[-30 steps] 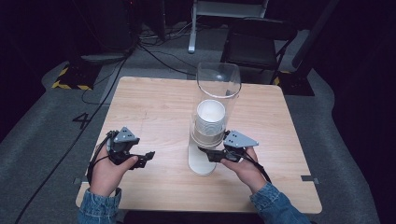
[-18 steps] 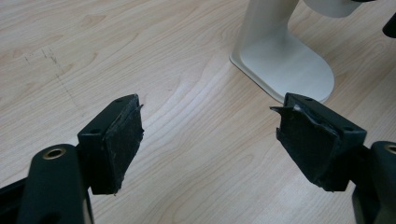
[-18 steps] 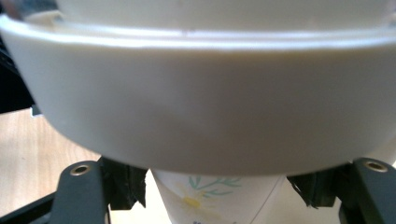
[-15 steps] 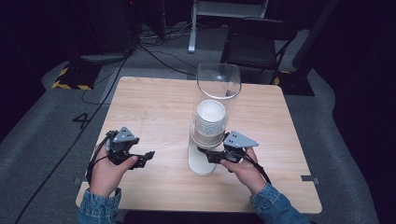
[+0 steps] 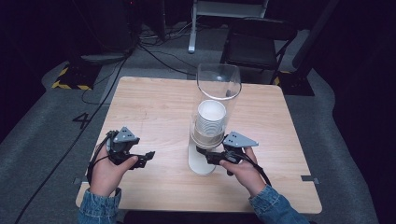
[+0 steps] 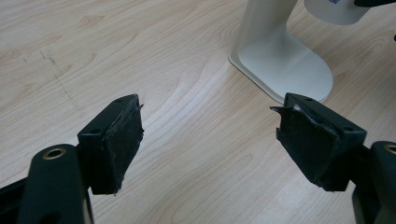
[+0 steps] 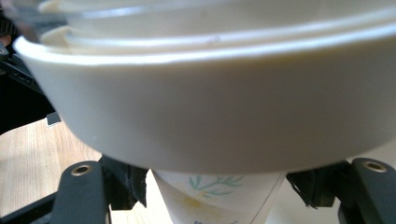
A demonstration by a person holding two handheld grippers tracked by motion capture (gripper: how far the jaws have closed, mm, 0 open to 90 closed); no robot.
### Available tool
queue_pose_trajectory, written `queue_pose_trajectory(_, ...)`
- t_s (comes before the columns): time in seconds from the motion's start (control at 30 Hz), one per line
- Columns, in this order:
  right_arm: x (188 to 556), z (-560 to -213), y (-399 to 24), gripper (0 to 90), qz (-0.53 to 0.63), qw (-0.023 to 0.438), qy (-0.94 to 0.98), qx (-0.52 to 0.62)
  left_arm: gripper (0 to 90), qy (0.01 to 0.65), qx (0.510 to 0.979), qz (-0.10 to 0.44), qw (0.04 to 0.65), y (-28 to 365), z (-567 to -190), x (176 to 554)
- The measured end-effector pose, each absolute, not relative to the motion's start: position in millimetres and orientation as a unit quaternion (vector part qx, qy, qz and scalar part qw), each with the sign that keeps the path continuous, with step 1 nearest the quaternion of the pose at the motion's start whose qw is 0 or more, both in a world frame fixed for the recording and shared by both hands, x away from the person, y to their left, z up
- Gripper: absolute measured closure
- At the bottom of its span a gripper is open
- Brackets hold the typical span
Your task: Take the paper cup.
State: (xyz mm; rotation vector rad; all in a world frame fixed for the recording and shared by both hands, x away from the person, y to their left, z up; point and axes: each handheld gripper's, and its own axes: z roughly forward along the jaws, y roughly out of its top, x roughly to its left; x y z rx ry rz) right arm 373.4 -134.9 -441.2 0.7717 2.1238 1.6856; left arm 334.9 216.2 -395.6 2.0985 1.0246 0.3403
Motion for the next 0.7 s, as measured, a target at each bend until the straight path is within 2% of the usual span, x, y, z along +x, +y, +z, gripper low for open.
queue_pose_trajectory(0.7, 377.1, -445.2, -136.9, 31.4, 0.579, 0.206, 0.755, 0.229, 22.3, 0.397, 0.825, 0.133, 0.38, 213.9, -396.4, 335.3)
